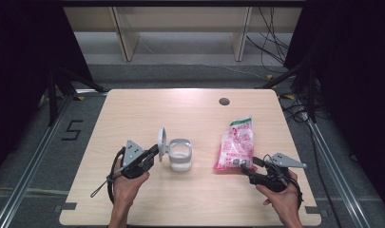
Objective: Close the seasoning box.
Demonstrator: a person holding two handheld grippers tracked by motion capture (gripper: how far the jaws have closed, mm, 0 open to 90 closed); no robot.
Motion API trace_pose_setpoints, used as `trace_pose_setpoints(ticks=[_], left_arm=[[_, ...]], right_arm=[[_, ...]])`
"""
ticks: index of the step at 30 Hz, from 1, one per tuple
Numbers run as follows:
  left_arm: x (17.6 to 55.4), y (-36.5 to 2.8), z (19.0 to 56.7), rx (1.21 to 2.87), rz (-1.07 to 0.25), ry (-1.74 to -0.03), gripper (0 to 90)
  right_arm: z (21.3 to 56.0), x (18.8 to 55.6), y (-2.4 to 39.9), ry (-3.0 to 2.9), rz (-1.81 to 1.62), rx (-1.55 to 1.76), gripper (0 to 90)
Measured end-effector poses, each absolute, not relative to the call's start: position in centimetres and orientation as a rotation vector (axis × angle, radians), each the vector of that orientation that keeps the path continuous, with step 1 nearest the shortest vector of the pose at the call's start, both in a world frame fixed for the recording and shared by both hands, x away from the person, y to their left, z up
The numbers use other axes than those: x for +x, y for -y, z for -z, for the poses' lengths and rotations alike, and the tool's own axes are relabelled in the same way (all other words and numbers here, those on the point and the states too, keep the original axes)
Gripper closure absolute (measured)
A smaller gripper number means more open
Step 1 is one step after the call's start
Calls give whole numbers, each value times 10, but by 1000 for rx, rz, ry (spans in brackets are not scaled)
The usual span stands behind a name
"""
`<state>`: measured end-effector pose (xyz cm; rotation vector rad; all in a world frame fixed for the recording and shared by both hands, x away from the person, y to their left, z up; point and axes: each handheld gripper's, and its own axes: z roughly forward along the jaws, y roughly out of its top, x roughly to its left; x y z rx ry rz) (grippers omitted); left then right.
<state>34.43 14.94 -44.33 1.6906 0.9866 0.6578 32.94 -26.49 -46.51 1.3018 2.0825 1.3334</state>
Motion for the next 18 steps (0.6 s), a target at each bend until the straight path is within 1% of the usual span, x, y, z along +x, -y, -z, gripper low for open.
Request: trace_pose_setpoints(ticks=[10, 12, 13, 18], left_arm=[[345, -144, 443, 1699, -654, -972, 893], [345, -144, 442, 1703, -655, -969, 893], [345, -144, 442, 1700, -654, -969, 893], [345, -141, 438, 1699, -652, -967, 893]], right_arm=[[466, 327, 266, -2124, -1320, 1250, 395], [466, 326, 265, -2136, -1339, 1251, 395], [466, 324, 263, -2108, -1363, 1305, 395], [468, 327, 265, -2123, -1351, 1232, 396]])
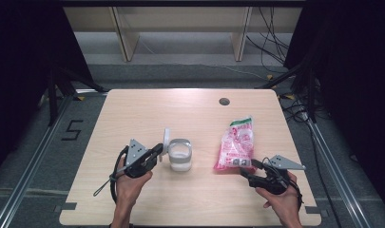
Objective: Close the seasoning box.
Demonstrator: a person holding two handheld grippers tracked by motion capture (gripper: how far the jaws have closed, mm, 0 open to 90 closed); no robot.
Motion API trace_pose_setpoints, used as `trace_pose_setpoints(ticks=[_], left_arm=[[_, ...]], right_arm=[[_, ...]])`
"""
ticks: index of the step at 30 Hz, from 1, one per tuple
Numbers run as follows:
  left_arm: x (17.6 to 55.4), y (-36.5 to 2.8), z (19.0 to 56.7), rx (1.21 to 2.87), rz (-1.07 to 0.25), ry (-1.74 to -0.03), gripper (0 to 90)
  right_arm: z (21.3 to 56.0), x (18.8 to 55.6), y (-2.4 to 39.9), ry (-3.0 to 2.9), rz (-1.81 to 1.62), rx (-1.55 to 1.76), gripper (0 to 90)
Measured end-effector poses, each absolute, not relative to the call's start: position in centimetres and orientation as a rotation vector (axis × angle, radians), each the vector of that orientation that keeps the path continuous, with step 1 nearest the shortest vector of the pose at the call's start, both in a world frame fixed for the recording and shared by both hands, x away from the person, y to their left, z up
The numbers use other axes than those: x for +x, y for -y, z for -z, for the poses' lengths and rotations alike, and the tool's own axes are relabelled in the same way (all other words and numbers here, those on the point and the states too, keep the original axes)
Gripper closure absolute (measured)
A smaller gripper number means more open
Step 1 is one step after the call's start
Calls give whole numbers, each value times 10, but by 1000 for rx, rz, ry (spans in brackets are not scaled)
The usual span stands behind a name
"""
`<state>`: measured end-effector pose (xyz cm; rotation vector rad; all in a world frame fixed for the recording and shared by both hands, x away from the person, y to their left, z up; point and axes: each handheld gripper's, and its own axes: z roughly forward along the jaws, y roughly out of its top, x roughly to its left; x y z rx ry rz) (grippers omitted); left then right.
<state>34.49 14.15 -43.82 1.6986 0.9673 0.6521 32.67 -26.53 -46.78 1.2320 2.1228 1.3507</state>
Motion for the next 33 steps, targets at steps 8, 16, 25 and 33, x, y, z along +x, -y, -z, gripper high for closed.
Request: trace_pose_setpoints(ticks=[8, 16, 25, 33], left_arm=[[339, -135, 434, 1710, -663, -936, 893], [333, -127, 440, 1721, -610, -898, 863], [322, -128, 444, 1725, -522, -859, 604], [310, -130, 453, 1724, -511, -883, 445]], right_arm=[[467, 322, 267, -2124, -1323, 1278, 396], [467, 321, 267, -2140, -1325, 1228, 396], [468, 318, 266, -2137, -1350, 1232, 395], [467, 313, 264, -2147, -1335, 1228, 386]])
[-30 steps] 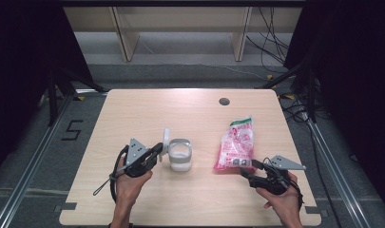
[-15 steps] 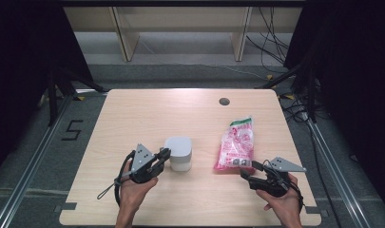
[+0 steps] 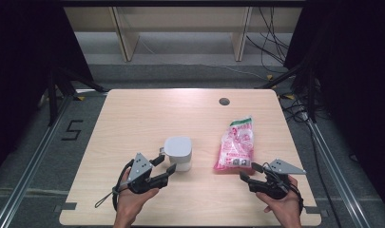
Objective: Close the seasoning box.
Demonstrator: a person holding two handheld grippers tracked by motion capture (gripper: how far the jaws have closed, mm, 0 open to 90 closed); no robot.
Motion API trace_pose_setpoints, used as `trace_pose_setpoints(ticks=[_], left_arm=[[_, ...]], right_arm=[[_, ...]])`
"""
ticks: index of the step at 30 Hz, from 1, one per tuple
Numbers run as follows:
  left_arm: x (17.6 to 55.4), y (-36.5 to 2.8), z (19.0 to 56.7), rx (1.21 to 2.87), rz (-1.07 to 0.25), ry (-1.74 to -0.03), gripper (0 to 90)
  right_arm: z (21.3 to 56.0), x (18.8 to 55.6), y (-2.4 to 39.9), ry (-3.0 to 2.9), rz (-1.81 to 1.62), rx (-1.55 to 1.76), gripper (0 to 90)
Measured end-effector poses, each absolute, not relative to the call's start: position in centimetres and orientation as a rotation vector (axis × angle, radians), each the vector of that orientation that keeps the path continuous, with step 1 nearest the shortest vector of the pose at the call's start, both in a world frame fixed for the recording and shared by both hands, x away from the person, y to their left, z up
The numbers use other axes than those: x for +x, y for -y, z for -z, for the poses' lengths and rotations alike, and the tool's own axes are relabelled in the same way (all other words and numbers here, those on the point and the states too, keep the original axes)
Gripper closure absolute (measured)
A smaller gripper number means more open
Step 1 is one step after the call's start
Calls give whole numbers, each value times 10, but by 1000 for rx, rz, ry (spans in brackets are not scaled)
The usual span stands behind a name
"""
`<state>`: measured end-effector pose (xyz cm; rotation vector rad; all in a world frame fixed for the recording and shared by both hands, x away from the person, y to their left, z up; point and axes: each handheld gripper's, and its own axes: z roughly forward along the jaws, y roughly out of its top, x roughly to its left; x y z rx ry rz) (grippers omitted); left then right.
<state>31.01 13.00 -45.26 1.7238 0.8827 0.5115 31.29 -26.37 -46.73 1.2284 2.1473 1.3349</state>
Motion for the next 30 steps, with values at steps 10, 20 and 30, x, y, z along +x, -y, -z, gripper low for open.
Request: trace_pose_setpoints(ticks=[10, 20, 30], left_arm=[[298, -129, 466, 1733, -508, -881, 355], [292, -123, 473, 1748, -501, -893, 316], [287, -118, 484, 1747, -475, -924, 300]], right_arm=[[471, 309, 260, -2174, -1352, 1140, 345], [473, 303, 258, -2230, -1355, 1177, 333], [478, 303, 259, -2226, -1351, 1139, 333]])
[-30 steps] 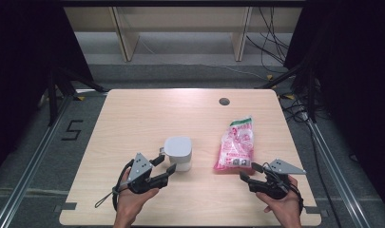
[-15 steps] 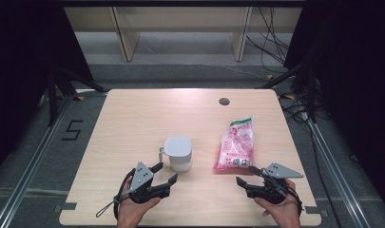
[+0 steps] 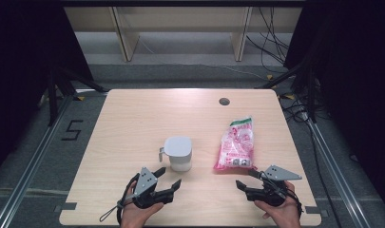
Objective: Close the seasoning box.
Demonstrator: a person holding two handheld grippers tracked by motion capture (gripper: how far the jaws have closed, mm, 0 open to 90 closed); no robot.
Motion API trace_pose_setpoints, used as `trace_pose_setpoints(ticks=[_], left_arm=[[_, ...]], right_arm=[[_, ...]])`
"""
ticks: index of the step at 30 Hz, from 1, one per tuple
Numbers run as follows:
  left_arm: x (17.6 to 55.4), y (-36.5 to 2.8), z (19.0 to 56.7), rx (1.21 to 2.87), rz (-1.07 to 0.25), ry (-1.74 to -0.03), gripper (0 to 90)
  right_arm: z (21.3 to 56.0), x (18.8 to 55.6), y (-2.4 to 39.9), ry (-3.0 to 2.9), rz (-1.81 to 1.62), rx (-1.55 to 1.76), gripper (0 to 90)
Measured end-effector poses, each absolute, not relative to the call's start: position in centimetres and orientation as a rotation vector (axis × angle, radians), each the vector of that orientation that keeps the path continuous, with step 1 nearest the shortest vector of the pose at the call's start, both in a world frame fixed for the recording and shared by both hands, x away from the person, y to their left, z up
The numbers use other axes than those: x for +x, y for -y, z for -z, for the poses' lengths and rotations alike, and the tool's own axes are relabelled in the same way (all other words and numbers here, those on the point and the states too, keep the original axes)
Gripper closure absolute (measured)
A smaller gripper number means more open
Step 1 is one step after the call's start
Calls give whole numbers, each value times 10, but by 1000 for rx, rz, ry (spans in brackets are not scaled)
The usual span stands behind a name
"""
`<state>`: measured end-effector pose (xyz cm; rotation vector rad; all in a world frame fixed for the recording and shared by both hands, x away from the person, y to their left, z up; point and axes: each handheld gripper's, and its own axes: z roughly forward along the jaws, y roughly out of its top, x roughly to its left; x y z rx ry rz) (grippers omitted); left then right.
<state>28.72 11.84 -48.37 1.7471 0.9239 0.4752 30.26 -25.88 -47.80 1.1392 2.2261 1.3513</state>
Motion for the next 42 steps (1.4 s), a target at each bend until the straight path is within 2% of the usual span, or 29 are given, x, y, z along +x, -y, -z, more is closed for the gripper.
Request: trace_pose_setpoints(ticks=[21, 42], left_arm=[[274, -96, 501, 1769, -403, -906, 279], [263, -88, 512, 1820, -411, -867, 278]], right_arm=[[488, 285, 261, -2346, -1290, 1141, 319], [494, 273, 258, -2408, -1267, 1122, 320]])
